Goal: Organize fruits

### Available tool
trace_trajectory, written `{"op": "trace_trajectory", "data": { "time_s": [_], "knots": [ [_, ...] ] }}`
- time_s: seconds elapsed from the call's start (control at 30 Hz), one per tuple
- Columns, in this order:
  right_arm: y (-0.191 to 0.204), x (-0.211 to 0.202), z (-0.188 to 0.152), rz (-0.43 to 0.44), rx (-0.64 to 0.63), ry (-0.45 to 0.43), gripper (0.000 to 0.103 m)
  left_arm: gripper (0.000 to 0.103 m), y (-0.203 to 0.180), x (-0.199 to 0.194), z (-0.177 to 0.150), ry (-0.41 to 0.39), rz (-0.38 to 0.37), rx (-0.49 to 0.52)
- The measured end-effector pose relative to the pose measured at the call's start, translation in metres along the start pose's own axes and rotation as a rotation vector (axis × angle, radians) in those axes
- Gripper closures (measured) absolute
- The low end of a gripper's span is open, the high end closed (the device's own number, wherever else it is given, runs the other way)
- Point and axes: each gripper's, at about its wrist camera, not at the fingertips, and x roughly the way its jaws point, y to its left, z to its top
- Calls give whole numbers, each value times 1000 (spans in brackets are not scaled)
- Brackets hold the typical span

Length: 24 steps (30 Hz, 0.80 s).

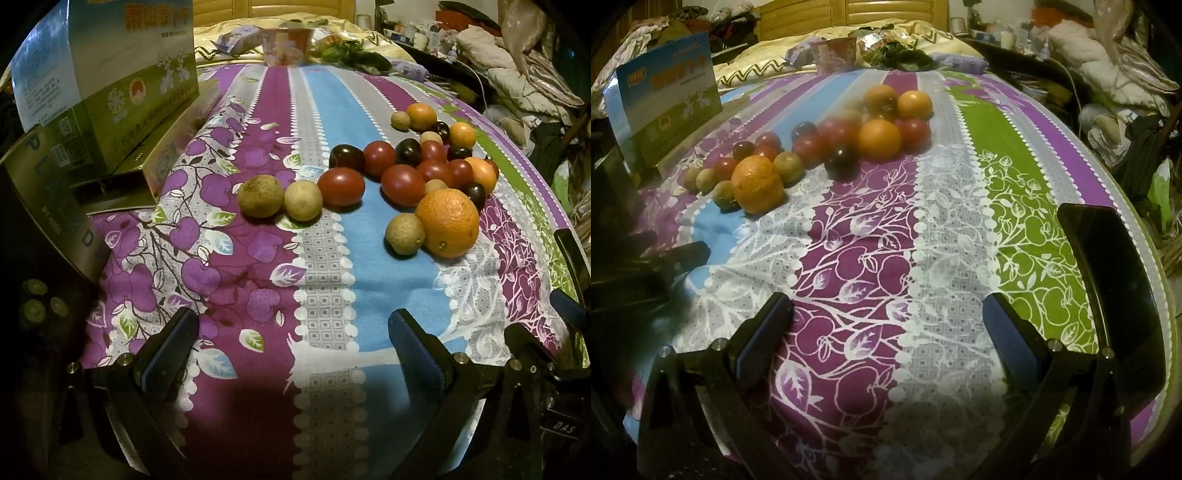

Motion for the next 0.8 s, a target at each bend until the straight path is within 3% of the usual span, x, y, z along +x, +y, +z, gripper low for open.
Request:
{"op": "trace_trajectory", "data": {
  "time_s": [0.8],
  "knots": [
    [1, 1, 1, -3, -1, -2, 0, 0, 1, -1, 2, 0, -3, -1]
  ]
}}
